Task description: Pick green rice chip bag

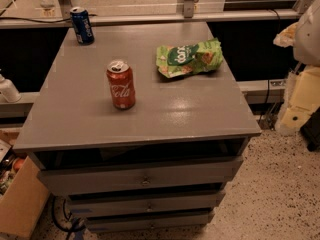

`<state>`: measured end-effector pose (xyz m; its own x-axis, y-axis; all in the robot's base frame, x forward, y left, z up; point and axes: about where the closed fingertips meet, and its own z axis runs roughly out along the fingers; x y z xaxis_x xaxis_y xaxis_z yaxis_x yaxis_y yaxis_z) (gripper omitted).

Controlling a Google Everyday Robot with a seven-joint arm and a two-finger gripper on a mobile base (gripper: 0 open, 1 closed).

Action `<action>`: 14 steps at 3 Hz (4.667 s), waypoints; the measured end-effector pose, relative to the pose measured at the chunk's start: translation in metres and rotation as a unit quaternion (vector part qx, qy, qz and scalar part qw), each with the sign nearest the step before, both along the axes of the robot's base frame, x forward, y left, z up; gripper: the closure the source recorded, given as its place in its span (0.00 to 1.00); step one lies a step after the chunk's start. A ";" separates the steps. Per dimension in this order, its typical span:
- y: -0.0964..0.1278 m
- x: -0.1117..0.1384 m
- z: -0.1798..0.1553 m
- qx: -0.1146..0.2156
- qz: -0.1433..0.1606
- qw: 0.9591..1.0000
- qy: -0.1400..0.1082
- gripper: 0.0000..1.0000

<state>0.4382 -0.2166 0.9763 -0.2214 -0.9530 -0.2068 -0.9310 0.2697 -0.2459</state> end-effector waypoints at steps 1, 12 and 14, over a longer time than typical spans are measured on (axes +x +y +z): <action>0.000 0.000 0.000 0.000 0.000 1.000 0.000 0.00; 0.069 0.348 -0.106 0.077 -0.006 0.988 -0.136 0.42; 0.062 0.349 -0.099 0.081 -0.016 0.987 -0.139 0.87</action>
Offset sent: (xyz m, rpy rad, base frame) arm 0.0463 0.0058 -0.0147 0.0947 -0.0852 -0.0122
